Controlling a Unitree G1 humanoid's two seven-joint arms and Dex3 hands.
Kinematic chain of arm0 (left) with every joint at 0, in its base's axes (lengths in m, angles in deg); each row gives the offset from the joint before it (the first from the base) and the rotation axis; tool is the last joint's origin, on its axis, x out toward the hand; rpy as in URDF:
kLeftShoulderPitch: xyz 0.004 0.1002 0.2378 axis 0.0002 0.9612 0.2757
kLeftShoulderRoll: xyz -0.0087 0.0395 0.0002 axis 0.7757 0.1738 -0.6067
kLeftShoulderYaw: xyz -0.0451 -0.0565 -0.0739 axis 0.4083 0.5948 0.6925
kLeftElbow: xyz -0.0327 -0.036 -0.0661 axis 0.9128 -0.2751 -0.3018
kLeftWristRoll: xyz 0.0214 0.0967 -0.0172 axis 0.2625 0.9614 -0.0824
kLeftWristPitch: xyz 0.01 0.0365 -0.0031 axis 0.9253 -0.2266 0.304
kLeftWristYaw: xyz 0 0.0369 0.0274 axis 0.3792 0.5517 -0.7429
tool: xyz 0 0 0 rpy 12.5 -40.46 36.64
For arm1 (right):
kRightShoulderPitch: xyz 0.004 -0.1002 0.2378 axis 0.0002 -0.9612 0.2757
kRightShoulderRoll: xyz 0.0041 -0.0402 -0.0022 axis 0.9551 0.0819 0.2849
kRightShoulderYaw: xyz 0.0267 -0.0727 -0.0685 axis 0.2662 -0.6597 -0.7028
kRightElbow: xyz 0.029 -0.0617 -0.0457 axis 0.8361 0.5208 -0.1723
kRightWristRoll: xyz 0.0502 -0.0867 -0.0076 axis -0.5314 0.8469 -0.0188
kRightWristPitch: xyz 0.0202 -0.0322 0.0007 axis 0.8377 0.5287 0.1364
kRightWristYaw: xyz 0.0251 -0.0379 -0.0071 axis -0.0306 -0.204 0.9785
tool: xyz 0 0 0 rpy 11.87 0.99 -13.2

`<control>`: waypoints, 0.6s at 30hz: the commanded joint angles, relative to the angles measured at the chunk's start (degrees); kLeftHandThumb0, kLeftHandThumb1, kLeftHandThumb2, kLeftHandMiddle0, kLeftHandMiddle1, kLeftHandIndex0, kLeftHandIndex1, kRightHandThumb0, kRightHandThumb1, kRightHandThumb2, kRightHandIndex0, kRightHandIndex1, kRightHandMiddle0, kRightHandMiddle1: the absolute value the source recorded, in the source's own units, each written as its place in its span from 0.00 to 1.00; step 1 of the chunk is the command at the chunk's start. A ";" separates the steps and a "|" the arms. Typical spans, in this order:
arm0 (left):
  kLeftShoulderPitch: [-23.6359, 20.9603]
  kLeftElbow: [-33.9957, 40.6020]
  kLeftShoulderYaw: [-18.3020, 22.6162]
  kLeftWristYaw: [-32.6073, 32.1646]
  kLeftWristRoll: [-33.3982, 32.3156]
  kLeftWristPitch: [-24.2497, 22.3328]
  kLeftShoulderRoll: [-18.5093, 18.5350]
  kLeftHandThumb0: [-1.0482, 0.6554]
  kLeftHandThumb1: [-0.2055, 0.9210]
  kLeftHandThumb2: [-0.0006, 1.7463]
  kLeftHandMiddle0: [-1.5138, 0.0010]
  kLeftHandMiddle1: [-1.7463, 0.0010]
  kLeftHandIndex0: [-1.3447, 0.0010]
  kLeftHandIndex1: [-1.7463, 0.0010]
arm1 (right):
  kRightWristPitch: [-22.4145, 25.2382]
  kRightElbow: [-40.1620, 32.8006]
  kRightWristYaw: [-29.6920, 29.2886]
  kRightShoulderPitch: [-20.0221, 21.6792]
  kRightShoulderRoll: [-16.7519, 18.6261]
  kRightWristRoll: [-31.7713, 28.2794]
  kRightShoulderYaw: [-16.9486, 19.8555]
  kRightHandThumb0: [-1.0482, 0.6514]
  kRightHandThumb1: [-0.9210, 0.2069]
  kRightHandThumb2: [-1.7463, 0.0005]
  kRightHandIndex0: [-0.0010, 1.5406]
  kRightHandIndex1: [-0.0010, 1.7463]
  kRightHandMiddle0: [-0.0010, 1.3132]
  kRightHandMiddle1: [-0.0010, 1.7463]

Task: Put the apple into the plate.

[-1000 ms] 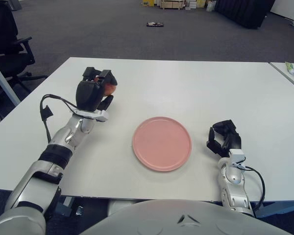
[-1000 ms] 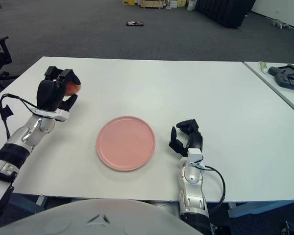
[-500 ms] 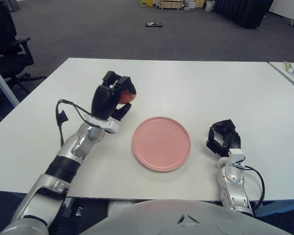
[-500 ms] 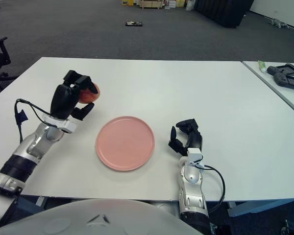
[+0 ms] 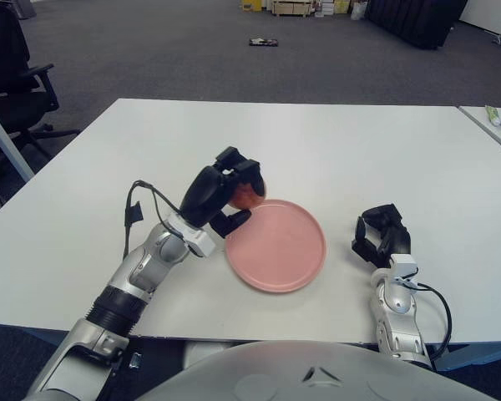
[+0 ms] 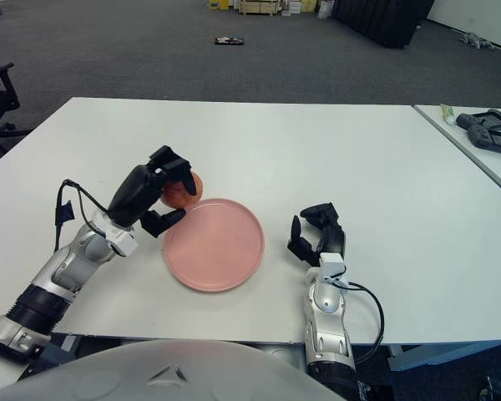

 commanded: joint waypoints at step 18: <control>-4.18 -7.44 -5.60 12.88 -0.05 6.30 -3.06 0.61 0.24 0.91 0.44 0.05 0.58 0.00 | -0.38 0.19 -0.10 0.90 0.13 -0.39 0.42 0.38 0.31 0.43 0.41 0.84 0.32 1.00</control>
